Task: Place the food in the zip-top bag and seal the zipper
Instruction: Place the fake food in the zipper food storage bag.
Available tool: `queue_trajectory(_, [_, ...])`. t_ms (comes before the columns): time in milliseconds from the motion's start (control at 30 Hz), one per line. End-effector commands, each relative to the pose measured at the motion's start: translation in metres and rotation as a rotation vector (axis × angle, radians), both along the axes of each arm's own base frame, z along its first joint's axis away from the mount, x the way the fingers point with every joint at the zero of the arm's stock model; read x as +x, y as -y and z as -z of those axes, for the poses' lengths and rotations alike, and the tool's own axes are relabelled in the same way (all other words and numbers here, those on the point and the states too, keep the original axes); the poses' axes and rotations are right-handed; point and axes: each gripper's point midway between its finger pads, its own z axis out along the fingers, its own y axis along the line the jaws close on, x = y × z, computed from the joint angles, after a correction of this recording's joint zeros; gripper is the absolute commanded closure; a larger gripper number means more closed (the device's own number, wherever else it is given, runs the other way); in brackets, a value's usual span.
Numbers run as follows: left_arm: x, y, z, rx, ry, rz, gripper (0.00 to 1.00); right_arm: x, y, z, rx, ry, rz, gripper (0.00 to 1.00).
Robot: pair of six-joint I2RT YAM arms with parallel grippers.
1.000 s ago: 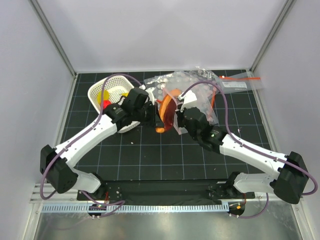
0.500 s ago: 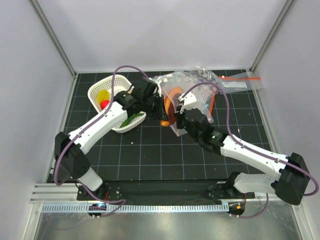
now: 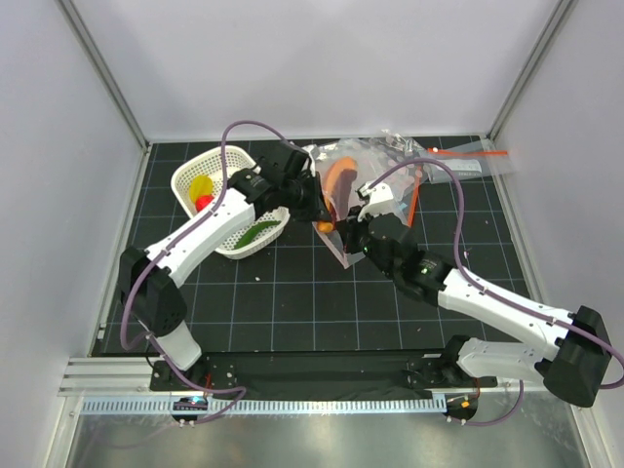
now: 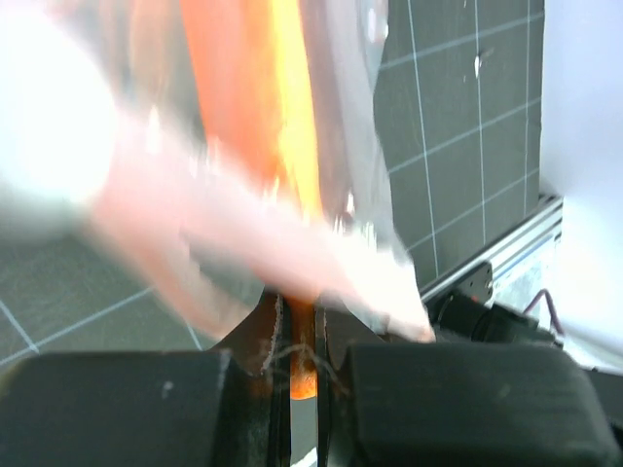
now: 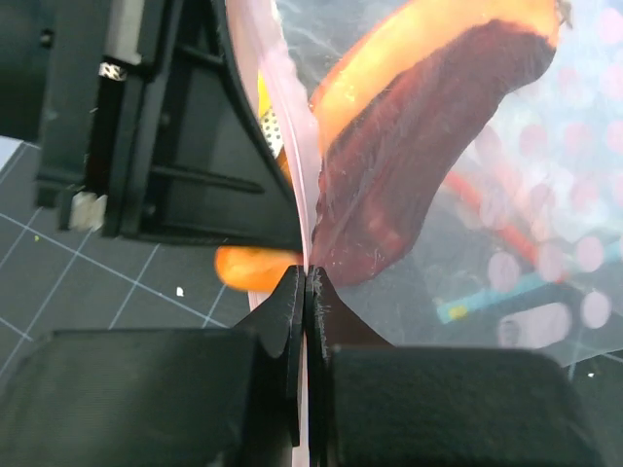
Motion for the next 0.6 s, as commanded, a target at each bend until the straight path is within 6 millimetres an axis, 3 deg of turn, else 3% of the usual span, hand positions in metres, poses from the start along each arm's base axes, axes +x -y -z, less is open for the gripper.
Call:
queue_trajectory(0, [0.022,0.01,-0.019,-0.089,0.078,-0.03,1.0,-0.005,-0.007,-0.027,0.121,0.022,-0.014,0.99])
queue_trajectory(233, [0.016,0.02,0.0,-0.114,0.024,-0.024,1.0,-0.004,-0.006,-0.025,0.17,0.007,0.011,0.99])
queue_trajectory(567, [0.032,0.029,0.008,-0.148,0.051,-0.063,1.0,-0.01,-0.011,-0.028,0.224,0.01,-0.021,0.99])
